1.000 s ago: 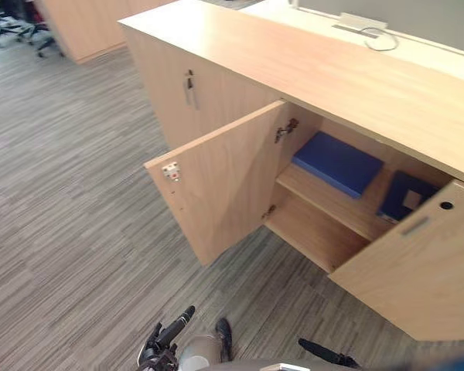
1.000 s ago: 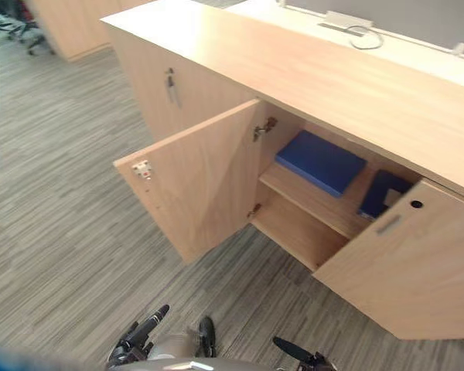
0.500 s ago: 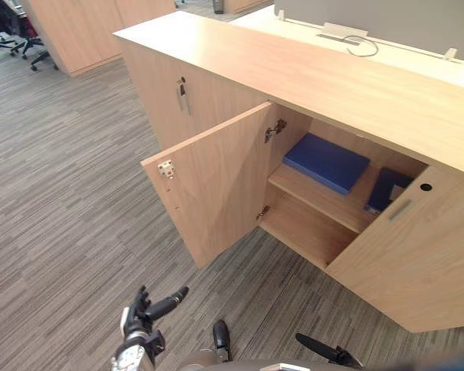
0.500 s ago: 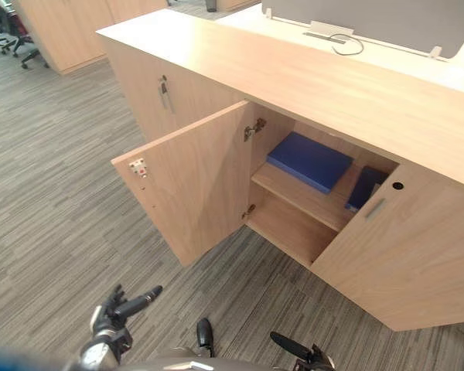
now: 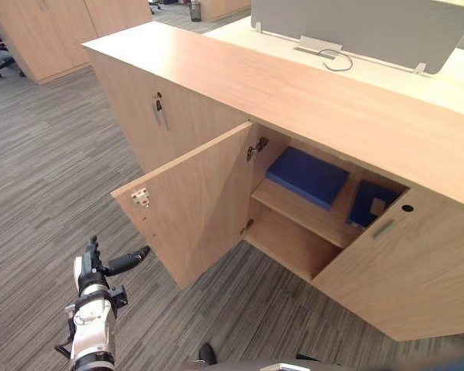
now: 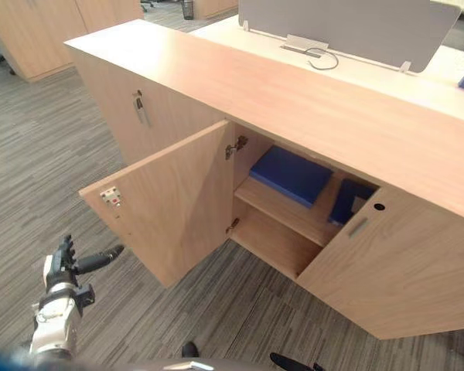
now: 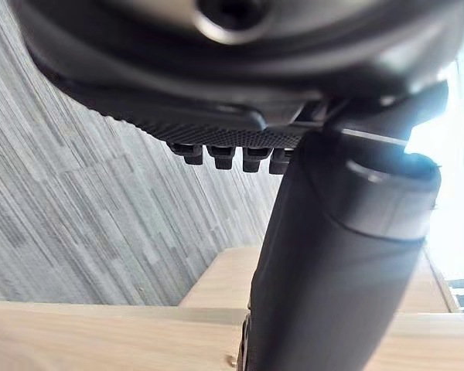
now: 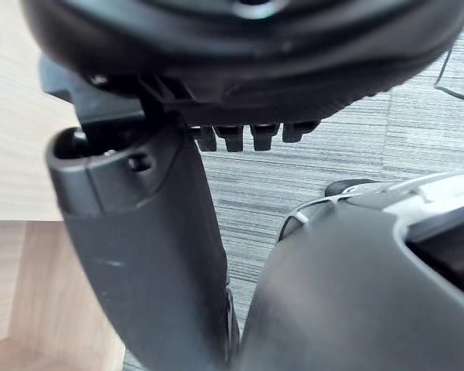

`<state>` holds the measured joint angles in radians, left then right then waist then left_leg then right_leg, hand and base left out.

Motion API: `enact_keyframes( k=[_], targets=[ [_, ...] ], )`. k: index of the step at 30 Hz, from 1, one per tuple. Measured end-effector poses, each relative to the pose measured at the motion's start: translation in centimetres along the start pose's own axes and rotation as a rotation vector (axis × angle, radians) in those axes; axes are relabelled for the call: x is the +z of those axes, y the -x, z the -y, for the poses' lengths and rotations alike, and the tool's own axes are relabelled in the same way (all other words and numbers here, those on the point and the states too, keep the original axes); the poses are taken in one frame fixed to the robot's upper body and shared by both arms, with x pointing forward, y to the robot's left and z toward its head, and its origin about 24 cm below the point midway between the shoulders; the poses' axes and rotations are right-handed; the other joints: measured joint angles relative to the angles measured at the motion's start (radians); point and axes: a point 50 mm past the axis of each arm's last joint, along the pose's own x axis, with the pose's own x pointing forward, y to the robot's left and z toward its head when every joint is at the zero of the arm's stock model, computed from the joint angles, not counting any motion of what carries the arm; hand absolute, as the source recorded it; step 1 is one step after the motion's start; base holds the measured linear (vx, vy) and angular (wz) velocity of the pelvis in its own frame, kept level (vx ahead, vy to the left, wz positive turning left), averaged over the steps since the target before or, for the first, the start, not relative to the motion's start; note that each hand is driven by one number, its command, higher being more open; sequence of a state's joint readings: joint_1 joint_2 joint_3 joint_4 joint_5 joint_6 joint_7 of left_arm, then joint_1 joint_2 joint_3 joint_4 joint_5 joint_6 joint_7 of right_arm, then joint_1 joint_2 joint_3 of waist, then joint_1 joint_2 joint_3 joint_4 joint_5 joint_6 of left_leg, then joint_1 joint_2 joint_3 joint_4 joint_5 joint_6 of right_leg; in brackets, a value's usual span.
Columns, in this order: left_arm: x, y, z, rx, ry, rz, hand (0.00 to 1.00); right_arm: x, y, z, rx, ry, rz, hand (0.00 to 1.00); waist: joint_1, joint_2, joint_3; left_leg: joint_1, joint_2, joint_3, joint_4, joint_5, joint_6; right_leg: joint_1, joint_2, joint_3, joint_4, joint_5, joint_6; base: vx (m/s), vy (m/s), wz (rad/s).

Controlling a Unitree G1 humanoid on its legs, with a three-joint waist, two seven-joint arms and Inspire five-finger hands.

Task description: Walk over to the cabinet, pick up the folder, carry it to the office cabinet, place the folder inside the office cabinet, then close the office cabinet door

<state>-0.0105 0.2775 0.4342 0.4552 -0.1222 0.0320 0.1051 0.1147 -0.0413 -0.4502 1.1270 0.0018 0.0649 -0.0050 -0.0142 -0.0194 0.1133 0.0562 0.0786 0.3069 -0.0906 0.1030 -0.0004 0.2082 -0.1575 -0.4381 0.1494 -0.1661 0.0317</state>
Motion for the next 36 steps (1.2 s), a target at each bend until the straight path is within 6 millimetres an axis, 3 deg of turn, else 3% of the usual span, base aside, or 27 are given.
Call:
enact_keyframes(
  k=[2, 3, 6, 8, 13, 15, 18, 20, 24, 26, 28, 30, 31, 32, 33, 34, 36],
  targets=[
    [0.7, -0.3, 0.4, -0.023, 0.046, 0.016, 1.0, 0.0, 0.0, -0.1, 0.004, -0.002, -0.001, 1.0, 0.001, -0.01, -0.004, 0.008, -0.004, 0.012, 0.0, -0.001, -0.024, -0.03, 0.011, 0.006, -0.096, 0.08, -0.001, -0.03, -0.092, -0.09],
    [0.6, -0.3, 1.3, -0.057, 0.059, 0.007, 1.0, -0.1, 0.0, 0.1, 0.0, -0.005, -0.006, 1.0, -0.004, -0.004, -0.008, 0.019, -0.008, 0.012, -0.002, 0.001, -0.035, -0.028, 0.002, 0.005, -0.09, 0.071, 0.036, -0.03, -0.12, -0.13],
    [0.0, -0.1, 3.9, -0.105, 0.194, -0.044, 1.0, 0.3, 0.0, 1.4, -0.029, 0.007, 0.0, 1.0, -0.003, 0.055, -0.021, 0.024, 0.016, 0.02, -0.006, 0.005, -0.053, -0.024, 0.026, 0.01, -0.106, 0.06, 0.034, -0.01, -0.143, -0.12],
    [-0.3, -0.2, 4.2, -0.094, 0.247, -0.07, 1.0, 0.1, 0.0, 1.7, -0.04, 0.012, -0.012, 1.0, -0.002, 0.065, -0.022, 0.023, 0.03, 0.018, -0.006, 0.01, -0.061, -0.02, 0.042, 0.006, -0.111, 0.054, 0.031, -0.03, -0.162, 0.04],
    [0.2, -0.2, 5.0, -0.138, 0.276, -0.062, 1.0, -0.5, 0.1, 1.5, -0.04, 0.017, -0.032, 1.0, 0.01, 0.051, -0.022, 0.016, 0.036, 0.014, -0.006, 0.016, -0.071, -0.021, 0.048, -0.001, -0.11, 0.051, 0.025, -0.04, -0.044, 0.06],
    [0.9, -0.5, 4.9, -0.159, 0.228, -0.035, 1.0, -0.6, 0.1, 1.1, -0.026, 0.037, -0.034, 1.0, 0.012, 0.022, -0.024, 0.014, 0.026, 0.014, -0.006, 0.017, -0.07, -0.023, 0.038, 0.0, -0.109, 0.055, 0.032, -0.04, 0.052, 0.02],
    [1.5, -0.7, 5.0, -0.216, 0.114, -0.012, 1.0, -1.0, 0.1, 0.7, -0.017, 0.034, -0.043, 1.0, 0.019, -0.002, -0.035, 0.005, 0.013, 0.015, -0.006, 0.017, -0.068, -0.032, 0.019, 0.0, -0.109, 0.062, 0.044, -0.03, 0.076, 0.04],
    [1.8, -0.8, 5.1, -0.296, -0.028, -0.007, 1.0, -1.3, 0.2, 0.9, -0.019, 0.032, -0.049, 1.0, 0.033, -0.005, -0.037, 0.005, -0.002, 0.015, -0.006, 0.014, -0.061, -0.031, 0.005, -0.002, -0.109, 0.067, 0.052, -0.02, 0.092, 0.06],
    [3.3, -0.1, 4.2, -0.632, -0.623, 0.006, 1.0, -1.7, 0.2, 1.3, -0.014, 0.037, -0.06, 1.0, 0.057, 0.0, -0.044, -0.003, -0.034, 0.012, -0.006, 0.003, -0.036, -0.034, -0.026, -0.008, -0.11, 0.082, 0.076, -0.04, 0.103, 0.08],
    [4.3, 1.3, 4.8, -0.817, -0.869, 0.036, 1.0, -1.7, 0.2, 1.6, 0.001, 0.033, -0.059, 1.0, 0.061, 0.004, -0.049, -0.015, -0.049, 0.011, -0.006, 0.001, -0.02, -0.043, -0.039, -0.009, -0.109, 0.091, 0.087, -0.04, 0.114, 0.07],
    [5.9, 4.5, 6.4, -1.112, -1.094, 0.094, 1.0, -1.8, 0.2, 1.8, 0.019, 0.015, -0.061, 1.0, 0.058, 0.006, -0.064, -0.036, -0.07, 0.012, -0.006, 0.001, 0.003, -0.061, -0.056, -0.009, -0.113, 0.112, 0.094, -0.04, 0.128, 0.04],
    [7.2, 7.2, 8.0, -1.284, -1.146, 0.184, 1.0, -1.7, 0.2, 1.7, 0.036, 0.013, -0.057, 1.0, 0.048, 0.006, -0.065, -0.042, -0.078, 0.011, -0.006, -0.001, 0.013, -0.067, -0.063, -0.007, -0.116, 0.125, 0.08, -0.03, 0.11, -0.02],
    [8.7, 10.0, 9.7, -1.431, -1.172, 0.331, 1.0, -1.7, 0.2, 1.4, 0.054, 0.022, -0.053, 1.0, 0.034, -0.002, -0.071, -0.045, -0.086, 0.011, -0.006, -0.002, 0.016, -0.067, -0.071, -0.006, -0.118, 0.132, 0.077, -0.03, 0.088, -0.03],
    [9.5, 11.3, 10.3, -1.488, -1.172, 0.415, 1.0, -1.6, 0.2, 1.3, 0.063, 0.027, -0.051, 1.0, 0.028, -0.005, -0.072, -0.046, -0.088, 0.011, -0.006, -0.003, 0.017, -0.067, -0.073, -0.006, -0.119, 0.134, 0.076, -0.03, 0.079, -0.01],
    [11.5, 14.0, 11.3, -1.595, -1.176, 0.612, 1.0, -1.5, 0.2, 1.0, 0.078, 0.043, -0.047, 1.0, 0.012, -0.008, -0.075, -0.047, -0.09, 0.011, -0.006, -0.005, 0.019, -0.068, -0.074, -0.006, -0.119, 0.137, 0.071, 0.0, 0.0, 0.0],
    [12.7, 15.5, 11.6, -1.636, -1.184, 0.722, 1.0, -1.4, 0.1, 0.8, 0.086, 0.045, -0.044, 1.0, 0.006, -0.012, -0.078, -0.046, -0.091, 0.011, -0.006, -0.005, 0.019, -0.067, -0.074, -0.006, -0.119, 0.138, 0.07, 0.0, 0.0, 0.0],
    [17.1, 20.8, 11.6, -1.715, -1.193, 1.16, 1.0, -1.2, 0.1, 0.5, 0.108, 0.065, -0.037, 1.0, -0.022, -0.016, -0.085, -0.045, -0.091, 0.011, -0.006, -0.005, 0.019, -0.067, -0.074, -0.004, -0.118, 0.135, 0.065, 0.0, 0.0, 0.0]
  ],
)
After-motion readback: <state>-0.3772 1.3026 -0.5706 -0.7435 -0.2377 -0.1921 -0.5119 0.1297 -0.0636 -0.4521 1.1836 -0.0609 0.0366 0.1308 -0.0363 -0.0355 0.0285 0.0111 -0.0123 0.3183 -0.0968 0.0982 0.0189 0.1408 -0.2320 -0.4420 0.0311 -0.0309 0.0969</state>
